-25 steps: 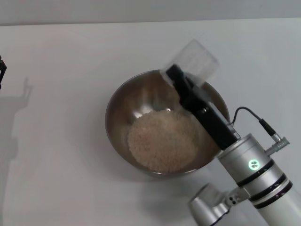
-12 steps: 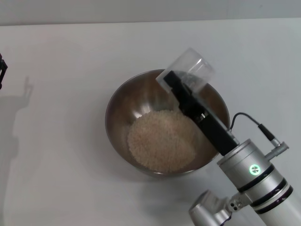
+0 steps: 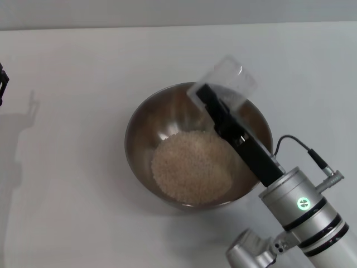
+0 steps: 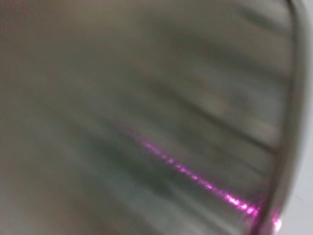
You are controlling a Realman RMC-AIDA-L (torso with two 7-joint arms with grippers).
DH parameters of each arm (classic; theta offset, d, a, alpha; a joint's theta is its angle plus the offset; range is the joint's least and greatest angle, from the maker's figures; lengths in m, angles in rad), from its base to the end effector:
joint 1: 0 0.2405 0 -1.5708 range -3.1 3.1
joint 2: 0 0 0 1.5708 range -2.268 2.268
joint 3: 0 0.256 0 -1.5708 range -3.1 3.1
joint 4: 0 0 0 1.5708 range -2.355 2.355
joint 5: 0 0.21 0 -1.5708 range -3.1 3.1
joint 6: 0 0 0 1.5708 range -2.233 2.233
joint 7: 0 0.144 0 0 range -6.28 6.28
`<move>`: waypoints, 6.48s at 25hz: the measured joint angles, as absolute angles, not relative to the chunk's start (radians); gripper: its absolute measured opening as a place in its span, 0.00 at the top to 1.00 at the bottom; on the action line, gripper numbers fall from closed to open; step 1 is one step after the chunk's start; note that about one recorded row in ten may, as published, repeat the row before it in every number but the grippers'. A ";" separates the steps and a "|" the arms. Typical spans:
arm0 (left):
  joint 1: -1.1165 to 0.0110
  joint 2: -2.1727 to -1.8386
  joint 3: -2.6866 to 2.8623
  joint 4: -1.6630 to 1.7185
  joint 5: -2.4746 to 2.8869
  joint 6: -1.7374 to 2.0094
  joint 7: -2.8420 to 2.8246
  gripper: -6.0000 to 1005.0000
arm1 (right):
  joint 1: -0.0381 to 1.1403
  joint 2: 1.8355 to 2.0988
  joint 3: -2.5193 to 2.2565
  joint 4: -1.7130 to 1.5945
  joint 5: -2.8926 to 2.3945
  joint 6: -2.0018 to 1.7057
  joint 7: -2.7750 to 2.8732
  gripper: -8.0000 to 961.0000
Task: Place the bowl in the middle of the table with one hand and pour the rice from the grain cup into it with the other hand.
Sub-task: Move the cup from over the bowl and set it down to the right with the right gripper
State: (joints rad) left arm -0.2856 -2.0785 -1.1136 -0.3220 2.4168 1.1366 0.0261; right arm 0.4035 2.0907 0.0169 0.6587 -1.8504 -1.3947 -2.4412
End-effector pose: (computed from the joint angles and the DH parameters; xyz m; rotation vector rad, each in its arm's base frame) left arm -0.3476 0.3087 0.0054 -1.4260 -0.5213 -0.6051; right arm 0.2002 0.2368 -0.1170 -1.1139 -1.4792 -0.4758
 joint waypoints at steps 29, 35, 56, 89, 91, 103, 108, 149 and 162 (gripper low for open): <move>-0.273 -2.078 -1.115 -0.322 2.418 1.142 0.026 0.18 | 0.366 2.089 0.071 0.666 -1.901 -1.307 -2.587 0.95; -0.271 -2.077 -1.115 -0.322 2.417 1.142 0.026 0.18 | 0.380 2.086 0.077 0.663 -1.923 -1.312 -2.683 0.95; -0.268 -2.077 -1.115 -0.322 2.418 1.142 0.026 0.18 | 0.382 2.083 0.078 0.687 -1.988 -1.312 -2.777 0.95; -0.270 -2.079 -1.116 -0.325 2.418 1.137 0.026 0.18 | 0.213 2.080 0.331 0.893 -1.854 -1.541 -1.364 0.94; -0.270 -2.079 -1.115 -0.325 2.418 1.137 0.026 0.18 | 0.211 2.075 0.344 0.867 -1.847 -1.541 -1.150 0.94; -0.269 -2.079 -1.114 -0.329 2.418 1.137 0.026 0.18 | 0.192 2.079 0.350 0.688 -1.852 -1.673 -0.686 0.94; -0.272 -2.079 -1.114 -0.327 2.420 1.137 0.026 0.18 | 0.201 2.076 0.372 0.602 -1.801 -1.630 -0.445 0.93; -0.275 -2.079 -1.092 -0.335 2.419 1.137 0.026 0.18 | 0.445 2.084 0.232 0.197 -1.824 -1.026 -0.028 0.93; -0.275 -2.079 -1.090 -0.333 2.419 1.137 0.026 0.18 | 0.337 2.086 0.213 0.232 -1.843 -1.235 -0.030 0.78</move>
State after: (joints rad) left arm -0.2746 -2.0786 -1.0904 -0.3328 2.4191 1.1366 0.0260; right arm 0.3369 2.0861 0.2134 0.2323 -1.8429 -1.2350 -0.0299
